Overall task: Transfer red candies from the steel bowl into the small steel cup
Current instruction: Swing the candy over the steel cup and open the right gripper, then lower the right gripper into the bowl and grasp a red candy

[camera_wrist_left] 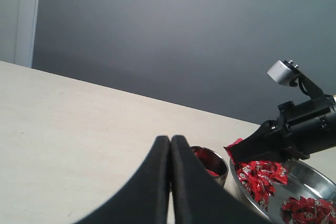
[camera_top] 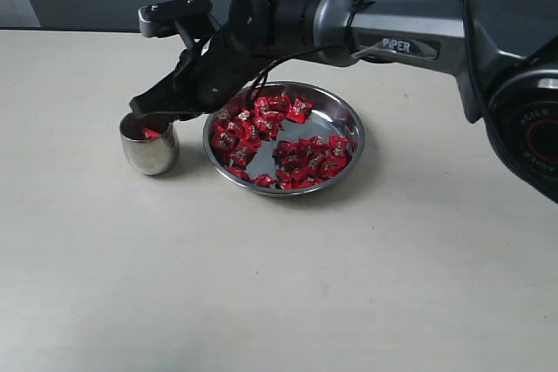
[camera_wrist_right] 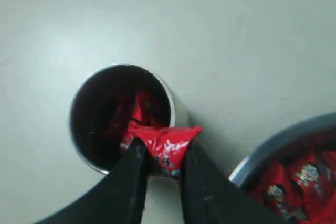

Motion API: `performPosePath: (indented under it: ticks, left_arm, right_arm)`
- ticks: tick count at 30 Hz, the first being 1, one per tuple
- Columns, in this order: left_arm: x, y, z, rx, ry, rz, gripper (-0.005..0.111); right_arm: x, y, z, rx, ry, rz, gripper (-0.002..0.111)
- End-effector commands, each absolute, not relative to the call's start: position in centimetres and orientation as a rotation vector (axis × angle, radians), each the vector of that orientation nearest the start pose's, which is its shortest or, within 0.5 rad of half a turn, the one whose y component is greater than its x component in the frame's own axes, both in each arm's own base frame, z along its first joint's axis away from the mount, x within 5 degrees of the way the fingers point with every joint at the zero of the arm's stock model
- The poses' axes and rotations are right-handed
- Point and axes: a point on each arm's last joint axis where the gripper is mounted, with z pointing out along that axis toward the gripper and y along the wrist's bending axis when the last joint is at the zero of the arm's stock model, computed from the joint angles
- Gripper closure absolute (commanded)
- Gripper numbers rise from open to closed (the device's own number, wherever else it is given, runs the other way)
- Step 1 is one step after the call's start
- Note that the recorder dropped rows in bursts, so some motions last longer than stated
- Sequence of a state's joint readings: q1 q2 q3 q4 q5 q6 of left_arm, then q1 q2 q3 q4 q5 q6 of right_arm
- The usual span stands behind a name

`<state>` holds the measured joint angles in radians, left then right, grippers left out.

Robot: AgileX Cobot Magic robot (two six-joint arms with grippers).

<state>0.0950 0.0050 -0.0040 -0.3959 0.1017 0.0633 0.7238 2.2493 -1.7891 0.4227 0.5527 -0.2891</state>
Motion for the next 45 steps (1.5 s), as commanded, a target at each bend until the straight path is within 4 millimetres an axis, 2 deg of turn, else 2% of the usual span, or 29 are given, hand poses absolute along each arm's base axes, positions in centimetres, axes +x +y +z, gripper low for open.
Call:
performPosePath:
  ticks: [1, 5, 7, 12, 14, 19, 21, 25, 30, 33, 40, 45]
  left_arm:
    - [5.6, 0.2, 20.5, -0.313, 1.546, -0.222, 0.106]
    - [5.6, 0.2, 20.5, -0.313, 1.546, -0.222, 0.106]
    - [5.6, 0.2, 20.5, -0.313, 1.546, -0.222, 0.106]
    - [5.6, 0.2, 20.5, -0.313, 1.546, -0.222, 0.106]
    - [5.6, 0.2, 20.5, -0.313, 1.546, -0.222, 0.106]
    - [5.6, 0.2, 20.5, -0.313, 1.546, -0.222, 0.106]
    - [5.6, 0.2, 20.5, -0.313, 1.546, -0.222, 0.106]
    - [5.6, 0.2, 20.5, -0.313, 1.546, -0.222, 0.106]
    - [5.6, 0.2, 20.5, -0.313, 1.546, -0.222, 0.106]
    - [5.6, 0.2, 20.5, -0.313, 1.546, -0.222, 0.106]
    - [5.6, 0.2, 20.5, -0.313, 1.546, -0.222, 0.106]
    - [5.6, 0.2, 20.5, -0.313, 1.546, -0.222, 0.106]
  right_arm:
    - [35.7, 36.5, 19.0, -0.912, 2.251, 0.619, 0.109]
    - [35.6, 36.9, 19.0, -0.890, 2.237, 0.636, 0.109]
    - [35.5, 36.9, 19.0, -0.896, 2.244, 0.637, 0.104]
    - [35.5, 36.8, 18.9, -0.900, 2.253, 0.637, 0.072]
    - [35.6, 36.8, 19.0, -0.898, 2.250, 0.636, 0.066]
    - [35.6, 36.8, 18.9, -0.910, 2.249, 0.626, 0.066]
    - [35.7, 36.3, 18.9, -0.958, 2.248, 0.563, 0.066]
    - [36.8, 34.1, 18.6, -0.916, 2.355, 0.451, 0.066]
    - [38.9, 30.3, 17.5, -0.793, 2.522, 0.282, 0.066]
    - [39.8, 29.1, 16.8, -0.769, 2.548, 0.258, 0.066]
    - [40.7, 29.0, 15.0, -0.741, 2.525, 0.252, 0.066]
    - [41.2, 28.5, 13.7, -0.734, 2.531, 0.150, 0.066]
